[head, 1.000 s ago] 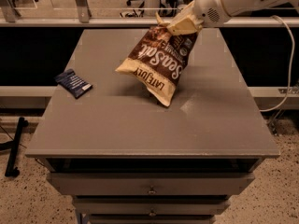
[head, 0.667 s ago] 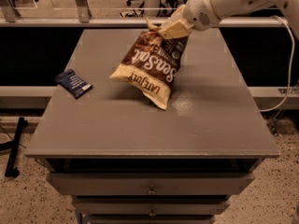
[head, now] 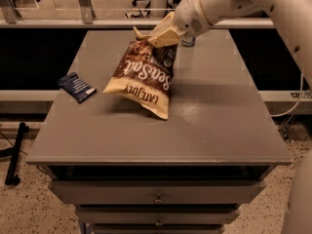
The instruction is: Move brown chip bag near rxbar blueberry
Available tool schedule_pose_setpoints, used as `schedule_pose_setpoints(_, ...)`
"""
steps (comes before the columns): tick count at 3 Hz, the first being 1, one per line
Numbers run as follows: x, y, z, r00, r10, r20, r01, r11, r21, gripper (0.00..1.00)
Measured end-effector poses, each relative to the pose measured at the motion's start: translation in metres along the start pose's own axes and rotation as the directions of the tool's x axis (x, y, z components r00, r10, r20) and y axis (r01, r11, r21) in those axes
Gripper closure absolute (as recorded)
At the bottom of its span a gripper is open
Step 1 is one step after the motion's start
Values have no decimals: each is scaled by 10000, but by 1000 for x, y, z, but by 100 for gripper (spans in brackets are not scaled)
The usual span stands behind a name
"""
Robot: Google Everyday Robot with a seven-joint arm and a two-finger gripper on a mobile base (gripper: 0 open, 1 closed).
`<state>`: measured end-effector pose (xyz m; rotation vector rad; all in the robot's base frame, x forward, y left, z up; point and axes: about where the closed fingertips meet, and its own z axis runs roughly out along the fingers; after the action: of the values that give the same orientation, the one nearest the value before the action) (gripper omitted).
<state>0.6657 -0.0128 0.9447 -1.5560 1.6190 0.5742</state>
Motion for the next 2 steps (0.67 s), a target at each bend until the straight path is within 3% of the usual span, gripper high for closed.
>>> schedule_pose_setpoints(2, -10, -7, 26, 9981, -194, 580, 226, 9982, -557, 100)
